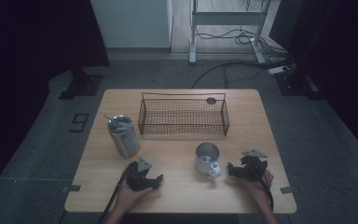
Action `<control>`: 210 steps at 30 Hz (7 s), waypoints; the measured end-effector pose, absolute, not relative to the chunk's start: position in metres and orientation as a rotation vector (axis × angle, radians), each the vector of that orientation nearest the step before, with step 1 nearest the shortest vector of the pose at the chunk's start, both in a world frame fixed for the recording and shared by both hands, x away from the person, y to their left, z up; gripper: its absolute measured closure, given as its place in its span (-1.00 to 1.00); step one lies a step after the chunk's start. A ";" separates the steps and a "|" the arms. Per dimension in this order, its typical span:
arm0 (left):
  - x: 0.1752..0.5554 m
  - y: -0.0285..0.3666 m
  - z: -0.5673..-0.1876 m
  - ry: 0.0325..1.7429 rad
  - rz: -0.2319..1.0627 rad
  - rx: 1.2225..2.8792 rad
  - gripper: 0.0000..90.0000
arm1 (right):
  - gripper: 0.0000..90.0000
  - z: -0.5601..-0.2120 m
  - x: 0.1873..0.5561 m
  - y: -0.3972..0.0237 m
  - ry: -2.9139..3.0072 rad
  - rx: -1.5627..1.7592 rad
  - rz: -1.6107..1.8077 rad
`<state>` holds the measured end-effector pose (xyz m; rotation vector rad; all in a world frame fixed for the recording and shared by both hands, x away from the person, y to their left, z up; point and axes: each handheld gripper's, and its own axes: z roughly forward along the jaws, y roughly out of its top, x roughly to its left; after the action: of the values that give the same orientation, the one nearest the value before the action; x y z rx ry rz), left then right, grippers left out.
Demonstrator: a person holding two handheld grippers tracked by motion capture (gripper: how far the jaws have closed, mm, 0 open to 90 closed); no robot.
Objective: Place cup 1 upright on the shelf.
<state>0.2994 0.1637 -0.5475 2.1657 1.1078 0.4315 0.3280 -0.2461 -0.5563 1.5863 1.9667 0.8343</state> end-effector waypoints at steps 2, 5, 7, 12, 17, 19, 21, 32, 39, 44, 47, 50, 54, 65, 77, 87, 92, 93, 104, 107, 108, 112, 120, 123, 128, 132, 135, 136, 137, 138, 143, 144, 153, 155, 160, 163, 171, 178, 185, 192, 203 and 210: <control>0.299 0.164 -0.548 1.108 0.431 2.165 -0.68 | -1.00 -0.556 0.328 -0.246 1.967 1.585 0.835; 0.299 0.164 -0.547 1.108 0.431 2.165 -0.68 | -1.00 -0.556 0.328 -0.246 1.960 1.592 0.832; 0.299 0.164 -0.547 1.108 0.430 2.166 -0.68 | -1.00 -0.556 0.327 -0.246 1.941 1.605 0.827; 0.300 0.165 -0.547 1.093 0.425 2.172 -0.68 | -0.97 -0.556 0.326 -0.248 1.957 1.585 0.838; 0.299 0.165 -0.547 1.093 0.424 2.172 -0.68 | -0.98 -0.556 0.326 -0.248 1.960 1.584 0.839; 0.298 0.165 -0.547 1.087 0.424 2.174 -0.68 | -0.98 -0.556 0.327 -0.248 1.954 1.590 0.834; 0.298 0.166 -0.547 1.081 0.424 2.176 -0.67 | -0.98 -0.556 0.327 -0.248 1.953 1.591 0.834; 0.294 0.168 -0.534 1.065 0.441 2.143 -0.67 | -0.96 -0.556 0.326 -0.249 1.943 1.599 0.835; 0.292 0.179 -0.522 1.073 0.445 2.087 -0.66 | -0.95 -0.556 0.325 -0.249 1.946 1.594 0.837; 0.289 0.189 -0.512 1.086 0.461 2.045 -0.66 | -0.93 -0.556 0.325 -0.251 1.942 1.598 0.841; 0.288 0.193 -0.508 1.089 0.468 2.032 -0.66 | -0.93 -0.556 0.325 -0.251 1.941 1.598 0.840; 0.287 0.201 -0.502 1.099 0.475 1.997 -0.66 | -0.93 -0.556 0.324 -0.251 1.941 1.599 0.837; 0.287 0.210 -0.496 1.114 0.485 1.968 -0.66 | -0.93 -0.556 0.324 -0.251 1.940 1.598 0.837; 0.284 0.230 -0.486 1.148 0.523 1.918 -0.66 | -0.88 -0.556 0.323 -0.253 1.933 1.596 0.845; 0.284 0.247 -0.482 1.188 0.546 1.881 -0.67 | -0.87 -0.556 0.323 -0.254 1.927 1.599 0.842; 0.286 0.261 -0.481 1.231 0.566 1.847 -0.67 | -0.87 -0.556 0.323 -0.254 1.926 1.599 0.844; 0.288 0.267 -0.481 1.246 0.570 1.835 -0.68 | -0.86 -0.556 0.323 -0.254 1.927 1.599 0.844; 0.289 0.267 -0.482 1.248 0.572 1.836 -0.68 | -0.86 -0.556 0.323 -0.254 1.926 1.599 0.844; 0.300 0.271 -0.480 1.264 0.579 1.848 -0.75 | -0.85 -0.556 0.323 -0.255 1.921 1.601 0.845; 0.303 0.271 -0.478 1.258 0.577 1.842 -0.75 | -0.84 -0.556 0.323 -0.255 1.918 1.603 0.844; 0.305 0.271 -0.477 1.257 0.577 1.838 -0.76 | -0.83 -0.556 0.323 -0.255 1.916 1.604 0.844; 0.311 0.272 -0.473 1.253 0.574 1.820 -0.76 | -0.82 -0.556 0.323 -0.255 1.913 1.604 0.842; 0.324 0.273 -0.470 1.261 0.583 1.829 -0.79 | -0.81 -0.555 0.323 -0.255 1.907 1.611 0.842; 0.326 0.274 -0.469 1.264 0.582 1.823 -0.82 | -0.81 -0.555 0.323 -0.255 1.906 1.611 0.842; 0.332 0.275 -0.467 1.264 0.577 1.817 -0.84 | -0.79 -0.555 0.323 -0.255 1.902 1.611 0.844; 0.336 0.275 -0.466 1.273 0.579 1.813 -0.85 | -0.79 -0.555 0.323 -0.255 1.902 1.612 0.844; 0.337 0.275 -0.466 1.272 0.582 1.814 -0.85 | -0.79 -0.555 0.323 -0.255 1.902 1.612 0.844; 0.338 0.274 -0.465 1.271 0.585 1.816 -0.85 | -0.79 -0.555 0.323 -0.255 1.902 1.612 0.844; 0.338 0.274 -0.465 1.271 0.585 1.816 -0.85 | -0.79 -0.555 0.323 -0.255 1.902 1.612 0.844; 0.340 0.273 -0.464 1.269 0.587 1.816 -0.85 | -0.79 -0.555 0.323 -0.255 1.902 1.612 0.844; 0.345 0.270 -0.463 1.270 0.604 1.819 -0.85 | -0.79 -0.555 0.323 -0.255 1.900 1.613 0.843; 0.346 0.269 -0.463 1.270 0.607 1.818 -0.85 | -0.79 -0.555 0.323 -0.255 1.900 1.613 0.843; 0.354 0.266 -0.463 1.281 0.613 1.824 -0.85 | -0.79 -0.555 0.323 -0.255 1.899 1.613 0.843; 0.356 0.266 -0.463 1.284 0.612 1.824 -0.85 | -0.79 -0.555 0.323 -0.255 1.899 1.613 0.843; 0.363 0.265 -0.464 1.289 0.627 1.836 -0.85 | -0.79 -0.555 0.323 -0.255 1.899 1.613 0.843; 0.367 0.263 -0.465 1.281 0.635 1.841 -0.87 | -0.79 -0.555 0.323 -0.255 1.899 1.613 0.843; 0.373 0.259 -0.468 1.266 0.664 1.848 -0.92 | -0.79 -0.555 0.323 -0.255 1.899 1.614 0.843; 0.381 0.257 -0.469 1.273 0.655 1.842 -0.94 | -0.79 -0.555 0.323 -0.255 1.899 1.614 0.843; 0.385 0.255 -0.471 1.286 0.654 1.845 -0.95 | -0.79 -0.555 0.323 -0.255 1.899 1.613 0.843; 0.386 0.251 -0.470 1.303 0.674 1.860 -0.91 | -0.79 -0.555 0.323 -0.255 1.899 1.613 0.843; 0.383 0.248 -0.470 1.283 0.693 1.865 -0.91 | -0.79 -0.555 0.323 -0.255 1.899 1.614 0.843; 0.375 0.249 -0.458 1.257 0.677 1.819 -0.91 | -0.79 -0.555 0.323 -0.255 1.899 1.614 0.843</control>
<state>0.3746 0.2487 -0.4575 1.8186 1.2567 0.6767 0.3226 -0.2553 -0.5554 1.6135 1.8988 0.8429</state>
